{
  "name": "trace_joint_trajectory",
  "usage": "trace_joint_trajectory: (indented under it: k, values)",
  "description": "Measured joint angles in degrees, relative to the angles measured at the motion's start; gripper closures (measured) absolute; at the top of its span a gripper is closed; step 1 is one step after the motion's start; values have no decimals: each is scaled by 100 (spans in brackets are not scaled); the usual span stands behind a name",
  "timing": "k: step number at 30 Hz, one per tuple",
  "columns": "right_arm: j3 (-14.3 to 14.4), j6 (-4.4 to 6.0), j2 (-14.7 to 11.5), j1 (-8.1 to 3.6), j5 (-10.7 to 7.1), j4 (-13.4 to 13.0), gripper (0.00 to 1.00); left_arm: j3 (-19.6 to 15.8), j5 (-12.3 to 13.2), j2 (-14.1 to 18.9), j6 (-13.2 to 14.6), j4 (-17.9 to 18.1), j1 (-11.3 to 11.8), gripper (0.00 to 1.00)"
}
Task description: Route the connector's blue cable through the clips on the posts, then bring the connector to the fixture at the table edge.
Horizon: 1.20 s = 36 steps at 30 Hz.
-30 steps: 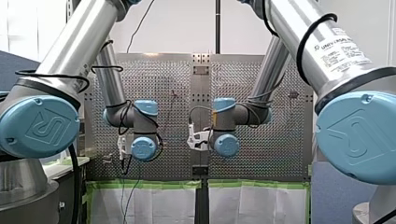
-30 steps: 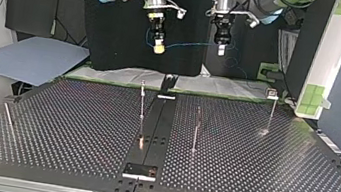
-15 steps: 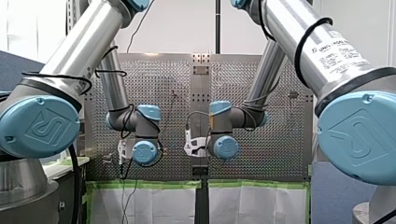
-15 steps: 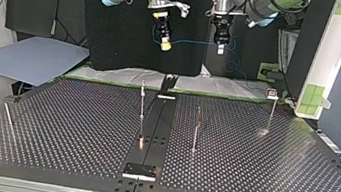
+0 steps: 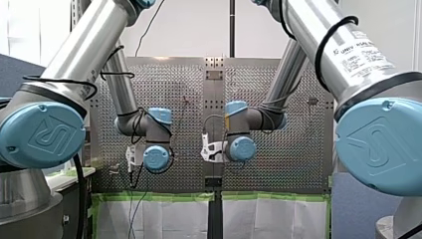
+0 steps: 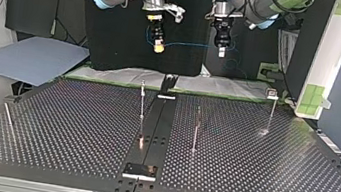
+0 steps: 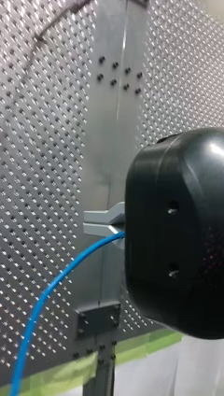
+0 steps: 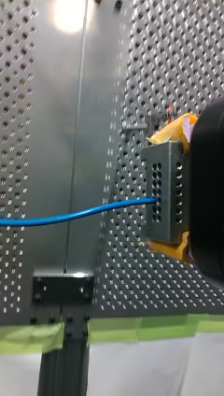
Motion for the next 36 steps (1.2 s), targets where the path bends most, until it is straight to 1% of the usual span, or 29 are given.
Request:
trace_joint_trajectory:
  k: [3, 9, 12, 16, 21, 23, 26, 32, 36]
  values:
    - [-61, 83, -143, -33, -112, 92, 100, 38, -111, 145, -12, -147, 34, 100]
    - [-311, 162, -436, -72, -394, 358, 100, 257, -343, 437, 64, -435, 118, 100]
    - [-450, 214, -577, -95, -534, 458, 100, 398, -369, 583, 131, -581, 161, 100]
    - [-612, 266, -741, -150, -697, 520, 100, 572, -361, 758, 133, -756, 215, 100]
    - [-803, 317, -960, -255, -894, 650, 100, 791, -351, 989, 122, -989, 300, 100]
    - [-843, 322, -1056, -308, -936, 683, 100, 845, -340, 1075, 127, -1076, 341, 100]
    - [-866, 332, -1127, -380, -978, 715, 100, 919, -291, 1225, 138, -1227, 401, 100]
    - [-908, 327, -1154, -520, -1080, 856, 100, 1016, -65, 1529, 126, -1527, 504, 100]
    - [-919, 319, -1155, -561, -1098, 908, 100, 1118, 98, 1737, 133, -1655, 558, 100]
